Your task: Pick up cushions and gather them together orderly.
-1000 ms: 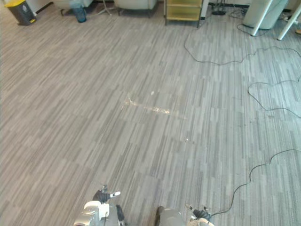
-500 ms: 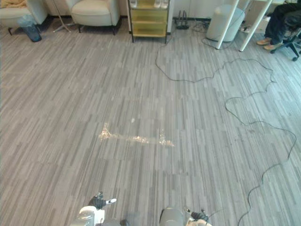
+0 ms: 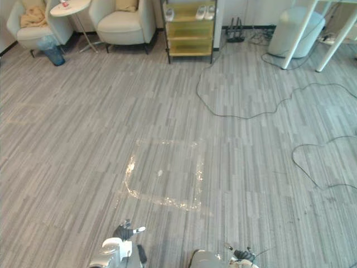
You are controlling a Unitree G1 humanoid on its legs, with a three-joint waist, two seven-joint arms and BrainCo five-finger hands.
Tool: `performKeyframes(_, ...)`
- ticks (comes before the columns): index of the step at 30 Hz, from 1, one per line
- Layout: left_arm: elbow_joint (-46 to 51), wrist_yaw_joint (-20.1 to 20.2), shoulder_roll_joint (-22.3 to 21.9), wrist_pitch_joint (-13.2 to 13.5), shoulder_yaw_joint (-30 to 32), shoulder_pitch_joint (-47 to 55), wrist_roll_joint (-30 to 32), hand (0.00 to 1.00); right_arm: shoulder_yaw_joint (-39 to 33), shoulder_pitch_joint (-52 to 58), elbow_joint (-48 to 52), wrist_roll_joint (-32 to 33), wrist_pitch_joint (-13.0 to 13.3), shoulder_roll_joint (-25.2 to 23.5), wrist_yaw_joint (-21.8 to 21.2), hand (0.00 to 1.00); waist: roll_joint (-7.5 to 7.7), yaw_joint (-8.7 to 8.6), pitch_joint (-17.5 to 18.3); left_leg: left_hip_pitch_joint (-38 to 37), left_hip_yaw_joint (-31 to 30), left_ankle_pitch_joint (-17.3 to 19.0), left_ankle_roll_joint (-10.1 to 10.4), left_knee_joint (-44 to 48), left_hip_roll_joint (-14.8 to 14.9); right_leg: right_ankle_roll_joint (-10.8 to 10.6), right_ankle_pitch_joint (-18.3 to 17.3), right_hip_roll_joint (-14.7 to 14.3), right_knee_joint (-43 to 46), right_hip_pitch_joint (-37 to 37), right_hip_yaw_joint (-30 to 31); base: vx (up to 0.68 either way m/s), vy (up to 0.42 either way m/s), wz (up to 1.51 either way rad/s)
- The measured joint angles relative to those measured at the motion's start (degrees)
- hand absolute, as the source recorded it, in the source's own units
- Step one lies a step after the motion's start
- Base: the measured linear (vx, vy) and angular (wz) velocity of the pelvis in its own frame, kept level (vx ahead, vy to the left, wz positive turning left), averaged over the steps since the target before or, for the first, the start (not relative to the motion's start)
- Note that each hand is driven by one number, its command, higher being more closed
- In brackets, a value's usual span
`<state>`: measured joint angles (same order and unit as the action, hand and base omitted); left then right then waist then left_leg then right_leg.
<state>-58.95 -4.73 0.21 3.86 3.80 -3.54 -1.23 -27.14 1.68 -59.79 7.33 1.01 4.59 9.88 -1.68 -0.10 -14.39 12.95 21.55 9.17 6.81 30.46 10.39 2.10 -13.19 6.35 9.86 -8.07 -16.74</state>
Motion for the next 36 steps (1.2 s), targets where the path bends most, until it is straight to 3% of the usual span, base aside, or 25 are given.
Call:
performKeyframes(1, -0.06, -0.03, 0.04, 0.02, -0.45, 0.13, 0.01, 0.0, -0.4, -0.03, -0.13, -0.02, 0.0, 0.04, 0.01, 0.0, -0.4, 0.1, 0.2, -0.21, -0.81, -3.22, 1.31, -12.86, -2.52, -1.01, -0.22, -0.16, -2.33, -2.22, 0.12, 0.57, 0.054, -0.12)
performKeyframes(2, -0.07, -0.03, 0.04, 0.03, -0.53, 0.15, 0.01, 0.0, -0.41, -0.02, -0.14, -0.03, 0.01, 0.05, 0.03, 0.0, -0.54, 0.12, 0.28, -0.13, -0.87, -3.68, 1.46, -14.29, -2.71, -1.11, -0.26, -0.26, -2.58, -2.47, 0.16, 0.49, 0.131, -0.24)
performKeyframes(3, -0.13, -0.03, -0.01, 0.04, -1.2, 0.18, -0.03, 0.0, -0.27, -0.24, -0.33, -0.1, 0.0, 0.61, 0.23, 0.0, -2.18, 0.47, 0.66, 1.82, -2.14, -6.67, 0.58, -21.81, -2.86, -3.27, -1.5, -2.13, -5.15, -5.15, 0.98, 0.62, 0.2, -0.38)
performKeyframes(5, -0.13, 0.01, 1.23, -0.08, -1.45, 0.33, 0.09, 0.0, 0.5, -0.45, -0.97, -0.2, 0.0, -0.42, 0.2, 0.0, -0.26, 1.02, 1.51, 2.14, -3.28, -10.9, -2.04, -17.83, -4.24, -4.23, -3.98, -0.53, -4.51, -6.48, 3.03, 0.56, 0.154, -0.42)
performKeyframes(7, -0.7, 0.03, 1.6, -0.51, -1.52, 0.27, 0.19, 0.0, 1.06, 0.01, -2.05, -0.58, 0.18, -1.09, 0.08, 0.0, 2.36, 0.1, 2.97, 2.08, -4.78, -7.77, -7.01, -15.09, -7.31, -4.74, -4.61, 3.22, 7.62, -1.99, 6.59, 0.59, 0.108, 0.01)
performKeyframes(9, -0.88, 0.12, 2.3, -0.32, -2.52, 0.09, 0.22, 0.0, 1.05, 0.58, -2.78, -0.66, -0.07, -1.4, 0.06, 0.0, 2.86, 0.15, 2.96, 1.04, -4.72, -3.79, -6.93, -11.59, -7.9, -11.79, -1.89, 4.93, 23.51, 3.83, 10.6, 0.56, 0.121, 0.22)
performKeyframes(10, -0.96, 0.09, 2.82, -0.39, -2.76, -0.12, 0.21, 0.0, 1.19, 0.73, -3.35, -0.68, -0.31, -1.83, -0.11, 0.0, 3.82, 0.02, 2.4, -1.96, -5.15, -0.67, -7.12, -11.35, -8.58, -17.68, 2.04, 6.36, 36.62, 8.98, 13.2, 0.54, 0.043, 0.11)
performKeyframes(12, -2.38, 0.01, 3.67, -0.86, -3.58, 0.24, 0.21, 0.0, 1.73, 0.54, -4.2, -0.83, -0.54, -1.78, -0.32, 0.0, 3.8, 0.01, 2.13, -8.39, -5.69, 1.57, -6.93, -13.36, -8.88, -13.69, -1.6, 7.7, 45.12, 12.54, 11.03, 0.58, 0.014, 0.01)
performKeyframes(14, -2.8, -0.12, 3.52, -0.94, -3.8, 0.99, 0.2, 0.0, 3.54, 0.59, -3.91, -1.13, -0.45, -0.6, -0.47, 0.0, 1.64, -0.6, 1.81, -18.03, -6.14, 1.79, -6.81, -20.06, -7.84, -6.93, -6.04, 6.29, 41.52, 16.19, 6.29, 0.53, -0.058, 0.02)
performKeyframes(15, -2.8, -0.12, 3.24, -0.91, -3.81, 0.94, 0.2, 0.0, 3.99, 0.5, -3.62, -1.13, -0.34, 0.05, -0.51, 0.0, 0.5, -0.6, 1.66, -20.18, -6.44, 1.77, -6.78, -21.6, -6.85, -5.37, -6.91, 4.8, 38.01, 18.56, 4.72, 0.52, -0.124, 0.23)
performKeyframes(17, -2.93, -0.1, 3.05, -0.84, -4.0, 0.87, 0.2, 0.0, 4.25, 0.64, -1.67, -1.11, -0.26, 0.49, -0.51, 0.0, -0.75, -1.02, 1.46, -22.15, -7.94, 1.77, -6.77, -22.35, -5.01, -5.34, -4.03, 1.94, 23.91, 24.89, 5.33, 0.53, -0.232, 0.57)
performKeyframes(19, -3.35, -0.03, 3.54, -0.74, -4.65, 0.92, 0.2, 0.0, 4.23, 1.35, -1.64, -1.1, -0.29, 0.43, -0.52, 0.0, 1.03, -1.84, 1.69, -23.51, -9.42, 2.74, -5.16, -22.3, -5.89, -5.94, 8.34, 1.54, 7.63, 25.81, 9.96, 0.49, -0.292, 0.8)
performKeyframes(20, -4.57, -0.09, 1.93, -0.8, -4.17, 0.88, 0.25, 0.0, 3.79, 1.63, -2.34, -1.12, -0.34, 1.25, -0.55, 0.0, -1.0, -2.28, 0.86, -25.94, -11.21, 4.23, -2.94, -22.34, -3.9, -4.24, 13.72, 0.29, 8.23, 24.26, 10.47, 0.5, -0.283, 0.56)
performKeyframes(21, -4.62, 0.24, 1.13, -0.66, -3.6, 1.3, 0.77, 0.0, 3.36, 1.57, -2.06, -1.1, -0.33, 1.54, -0.5, 0.0, -1.85, -1.75, 1.09, -25.69, -11.57, 3.68, -2.75, -22.03, -3.38, -3.97, 11.46, 0.05, 10.54, 24.3, 11.0, 0.55, -0.339, 0.61)
performKeyframes(22, -4.36, 0.18, 0.7, -0.28, -3.2, 1.23, 1.25, 0.0, 1.7, 1.62, -1.64, -1.08, 0.03, 1.58, -0.65, 0.0, -1.49, -2.08, 0.83, -25.91, -12.74, 1.73, -1.44, -19.62, -3.67, -3.77, 6.21, 1.1, 16.76, 24.92, 10.97, 0.41, -0.272, 0.45)
performKeyframes(23, -4.34, 0.18, 0.42, -0.31, -2.84, 1.24, 1.29, 0.0, 1.11, 1.63, -1.68, -1.06, -0.02, 1.46, -0.75, 0.0, -1.44, -2.33, 0.78, -25.74, -13.1, 1.46, -0.91, -17.83, -3.38, -3.34, 4.42, 1.85, 18.11, 24.45, 9.79, 0.38, -0.293, 0.76)
performKeyframes(24, -4.19, 0.12, -0.41, -0.31, -1.81, 1.19, 1.32, 0.0, 0.43, 1.97, -1.49, -0.8, 0.0, 1.23, -0.87, 0.0, -2.0, -2.9, 0.93, -22.82, -13.36, 1.37, 0.04, -9.89, -1.67, -3.05, 1.76, 2.42, 18.76, 22.19, 7.53, 0.35, -0.268, 0.94)
performKeyframes(25, -3.29, 0.12, -1.58, -0.29, -0.06, 1.09, 1.31, 0.0, 0.49, 2.93, -0.25, -0.46, -0.1, 0.42, -0.89, 0.0, -1.95, -3.04, 0.82, -17.57, -12.75, -0.98, 3.82, 1.6, 0.85, -2.76, 0.3, 2.7, 17.72, 19.05, 5.36, 0.33, -0.254, 0.94)
performKeyframes(26, -2.71, 0.11, -2.05, -0.34, 0.34, 1.18, 1.3, 0.0, 0.63, 3.45, 0.54, -0.39, -0.09, -0.05, -0.88, 0.0, -2.0, -2.94, 0.79, -15.3, -12.41, -1.1, 4.13, 6.47, 2.21, -2.62, 0.01, 2.59, 16.89, 17.59, 4.29, 0.3, -0.217, 0.81)
performKeyframes(28, -0.3, 0.15, -2.43, -0.3, 0.73, 1.05, 1.32, 0.0, 1.39, 4.0, 2.89, 0.21, 0.04, -1.6, -0.91, 0.0, -0.79, -1.88, 0.35, -9.03, -7.48, 1.3, 1.45, 17.33, 6.18, -2.03, -0.71, 2.01, 12.7, 10.99, 1.78, 0.28, -0.147, 0.31)
performKeyframes(30, -0.05, 0.23, -2.64, -0.27, 0.53, 0.73, 1.33, 0.0, 1.34, 3.79, 3.76, 1.13, 0.41, -2.13, -0.86, 0.0, 0.06, -0.71, 0.37, -7.38, -3.33, 2.85, 0.15, 9.37, 4.64, -2.19, -0.6, 2.48, 9.36, 7.29, 1.57, 0.25, -0.033, -0.12)
performKeyframes(32, 0.05, 0.22, -2.61, -0.2, -0.08, 0.67, 1.33, 0.0, 1.33, 2.9, 3.8, 1.7, 0.67, -2.13, -0.83, 0.0, 0.07, -0.26, 0.45, -6.78, -4.9, 1.94, -0.8, -6.85, 0.28, -3.16, -0.62, 3.05, 7.78, 5.81, 2.9, 0.29, 0.082, -0.32)
performKeyframes(33, 0.05, 0.19, -2.58, -0.18, -0.23, 0.57, 1.33, 0.0, 1.32, 2.63, 3.65, 1.68, 0.65, -2.14, -0.81, 0.0, 0.07, -0.04, 0.45, -6.66, -6.43, 0.57, -1.02, -11.83, -1.01, -3.67, -0.86, 3.18, 7.8, 5.84, 3.79, 0.31, 0.168, -0.49)
performKeyframes(35, -0.3, 0.12, -1.71, -0.23, -0.91, 0.09, 1.17, 0.0, 1.64, 2.15, 1.99, 1.52, 0.41, -2.39, -0.66, 0.0, 0.27, 0.45, 0.96, -8.09, -11.44, -9.38, -0.74, -21.25, -4.62, -6.64, -1.85, 3.06, 7.55, 4.77, 7.84, 0.34, 0.189, -0.53)
performKeyframes(36, -0.38, 0.09, -1.42, -0.27, -1.33, 0.1, 1.17, 0.0, 1.95, 2.16, 1.86, 1.55, 0.29, -2.8, -0.69, 0.0, 0.89, 0.04, 1.23, -8.9, -11.46, -9.3, -0.98, -21.85, -5.26, -7.13, -1.33, 3.36, 6.33, 4.38, 8.61, 0.34, 0.169, -0.23)
